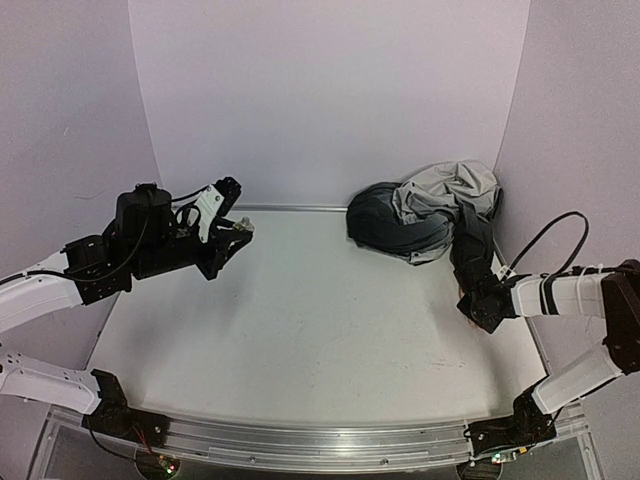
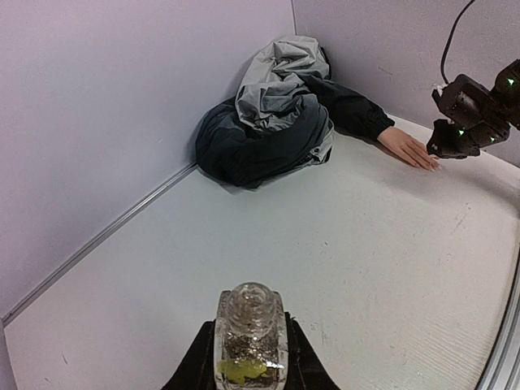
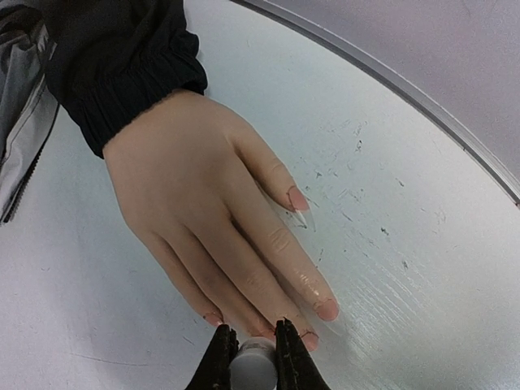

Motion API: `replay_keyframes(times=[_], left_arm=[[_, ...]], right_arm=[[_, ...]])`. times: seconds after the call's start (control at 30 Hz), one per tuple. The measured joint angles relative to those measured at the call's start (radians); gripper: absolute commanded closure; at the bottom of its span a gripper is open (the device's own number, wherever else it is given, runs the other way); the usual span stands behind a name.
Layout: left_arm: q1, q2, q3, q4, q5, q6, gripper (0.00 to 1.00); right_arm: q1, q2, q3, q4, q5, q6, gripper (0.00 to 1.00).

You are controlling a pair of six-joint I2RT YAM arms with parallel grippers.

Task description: Paint the nails

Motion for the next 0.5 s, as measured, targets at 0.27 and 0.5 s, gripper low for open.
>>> replay_keyframes(times=[0.27,0.5], left_arm=[[0.003,0.000,0.000,0.000,0.000,0.000,1.00],[0.003,0.000,0.000,0.000,0.000,0.000,1.00]], right_arm=[[0.000,0.006,0.000,0.000,0.003,0.001,1.00],[0.000,0.026,0.000,0.000,0.005,0.001,1.00]])
